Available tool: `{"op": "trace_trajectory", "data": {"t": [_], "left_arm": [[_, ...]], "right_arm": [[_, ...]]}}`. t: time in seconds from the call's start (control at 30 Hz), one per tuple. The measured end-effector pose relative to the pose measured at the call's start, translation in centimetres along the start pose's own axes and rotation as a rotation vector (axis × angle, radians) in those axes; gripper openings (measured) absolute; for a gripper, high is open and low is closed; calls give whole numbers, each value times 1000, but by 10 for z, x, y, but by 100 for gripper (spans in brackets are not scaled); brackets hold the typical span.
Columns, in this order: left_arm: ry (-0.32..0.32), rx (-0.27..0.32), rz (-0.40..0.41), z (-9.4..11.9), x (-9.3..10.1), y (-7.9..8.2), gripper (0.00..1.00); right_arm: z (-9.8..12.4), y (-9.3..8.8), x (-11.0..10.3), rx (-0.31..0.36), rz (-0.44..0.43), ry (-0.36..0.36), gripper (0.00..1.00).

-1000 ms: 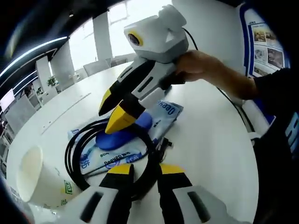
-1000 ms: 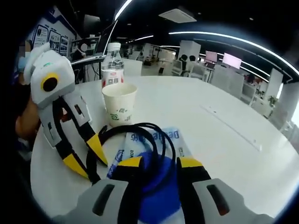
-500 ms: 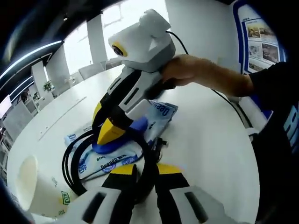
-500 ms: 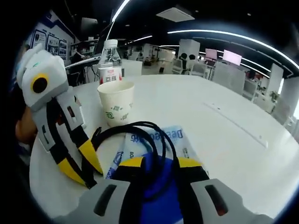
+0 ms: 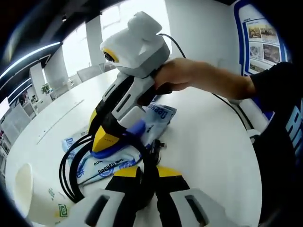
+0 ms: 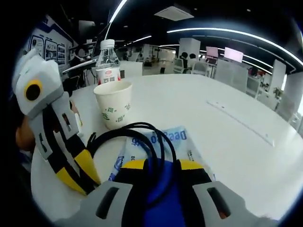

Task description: Arrange the tabletop items into an orderly group along one side of the table until the central work area is clear of visible clutter.

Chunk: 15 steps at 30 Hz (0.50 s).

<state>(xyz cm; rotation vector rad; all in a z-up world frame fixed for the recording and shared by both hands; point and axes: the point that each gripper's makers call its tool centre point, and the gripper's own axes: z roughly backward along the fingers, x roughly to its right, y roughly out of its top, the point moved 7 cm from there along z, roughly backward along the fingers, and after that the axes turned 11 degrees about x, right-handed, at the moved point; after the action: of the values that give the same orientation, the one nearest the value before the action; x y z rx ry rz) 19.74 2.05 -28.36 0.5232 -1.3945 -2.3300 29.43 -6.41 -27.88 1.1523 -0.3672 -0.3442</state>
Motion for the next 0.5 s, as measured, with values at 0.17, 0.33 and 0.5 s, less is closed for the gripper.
{"op": "trace_trajectory", "data": {"t": [0.17,0.33,0.5], "left_arm": [[-2,2,-7,-1,1,0,9],[-11,13,-11,-2,4,1,8],[-22,20,-21,0,6,3,7]], "right_arm": [[-1,2,-9,-12,62,-2,10],[-3,3,-15,-20,93,-19,6],[1,4,-18,-2,59,-25,5]]}}
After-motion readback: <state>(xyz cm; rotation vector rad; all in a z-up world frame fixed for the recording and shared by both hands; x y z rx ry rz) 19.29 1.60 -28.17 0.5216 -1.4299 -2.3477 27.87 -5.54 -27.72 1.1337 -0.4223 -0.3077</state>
